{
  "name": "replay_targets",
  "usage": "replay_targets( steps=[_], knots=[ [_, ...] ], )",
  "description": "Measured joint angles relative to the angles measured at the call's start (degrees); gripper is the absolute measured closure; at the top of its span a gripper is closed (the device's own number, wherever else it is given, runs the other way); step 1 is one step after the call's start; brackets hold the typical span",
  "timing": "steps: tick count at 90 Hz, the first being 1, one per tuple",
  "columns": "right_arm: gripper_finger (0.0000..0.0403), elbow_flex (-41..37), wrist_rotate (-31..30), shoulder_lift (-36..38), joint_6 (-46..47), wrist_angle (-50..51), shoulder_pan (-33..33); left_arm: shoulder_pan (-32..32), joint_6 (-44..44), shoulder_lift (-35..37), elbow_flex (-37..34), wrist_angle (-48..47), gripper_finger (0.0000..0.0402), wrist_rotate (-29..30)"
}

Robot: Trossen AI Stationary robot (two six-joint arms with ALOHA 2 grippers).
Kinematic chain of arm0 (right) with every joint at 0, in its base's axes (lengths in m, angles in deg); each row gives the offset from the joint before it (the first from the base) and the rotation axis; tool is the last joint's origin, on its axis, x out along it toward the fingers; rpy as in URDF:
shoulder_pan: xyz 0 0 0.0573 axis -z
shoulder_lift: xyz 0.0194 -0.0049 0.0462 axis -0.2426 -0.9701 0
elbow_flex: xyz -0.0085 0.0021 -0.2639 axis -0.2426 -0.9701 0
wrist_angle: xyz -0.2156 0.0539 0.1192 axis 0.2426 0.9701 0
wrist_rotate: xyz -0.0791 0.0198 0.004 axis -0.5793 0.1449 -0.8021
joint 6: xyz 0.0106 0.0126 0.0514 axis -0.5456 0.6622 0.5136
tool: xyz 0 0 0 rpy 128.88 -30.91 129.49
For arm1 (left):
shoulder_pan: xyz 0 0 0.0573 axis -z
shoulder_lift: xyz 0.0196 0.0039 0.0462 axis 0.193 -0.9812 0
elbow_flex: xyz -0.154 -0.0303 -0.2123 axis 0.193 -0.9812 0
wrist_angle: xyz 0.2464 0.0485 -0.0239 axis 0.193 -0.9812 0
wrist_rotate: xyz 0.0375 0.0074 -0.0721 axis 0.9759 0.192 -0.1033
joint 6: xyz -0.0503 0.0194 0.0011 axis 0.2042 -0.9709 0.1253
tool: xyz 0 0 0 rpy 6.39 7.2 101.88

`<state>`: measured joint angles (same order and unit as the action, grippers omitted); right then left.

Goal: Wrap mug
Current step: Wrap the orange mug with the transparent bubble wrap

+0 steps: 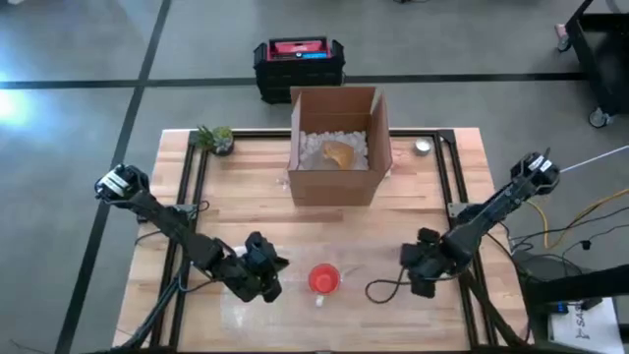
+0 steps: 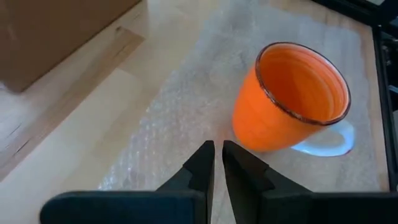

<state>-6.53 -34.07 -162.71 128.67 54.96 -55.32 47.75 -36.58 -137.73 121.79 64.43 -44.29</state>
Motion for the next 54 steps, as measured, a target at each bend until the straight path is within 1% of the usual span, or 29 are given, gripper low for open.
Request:
replay_targets(
  steps=[10, 18, 30, 38, 46, 54],
  knots=[
    [0.0213, -2.3, 0.5, -0.9, 0.3, -4.0, -2.9, -0.2, 0.0, -0.6, 0.0, 0.0, 0.0381, 0.1],
    [0.0217, -3.7, 0.4, -3.0, -0.9, -7.7, -3.4, -0.2, 0.0, -1.3, 0.0, 0.1, 0.0381, 0.1],
    [0.0224, -4.9, 0.3, -7.0, -4.3, -13.2, -3.5, -0.5, 0.0, -2.1, 0.0, 0.4, 0.0381, 0.1],
    [0.0235, -5.0, 0.0, -9.4, -8.7, -16.3, -3.5, -0.7, 0.0, -2.5, 0.0, 0.7, 0.0381, 0.1],
    [0.0267, -3.9, -1.0, -11.7, -11.1, -16.8, -3.6, -0.8, 0.0, -2.7, 0.0, 0.9, 0.0381, 0.1],
    [0.0325, -2.6, -1.6, -12.4, -12.7, -16.3, -3.4, -1.0, 0.0, -2.7, 0.0, 1.0, 0.0381, 0.0]
  ],
)
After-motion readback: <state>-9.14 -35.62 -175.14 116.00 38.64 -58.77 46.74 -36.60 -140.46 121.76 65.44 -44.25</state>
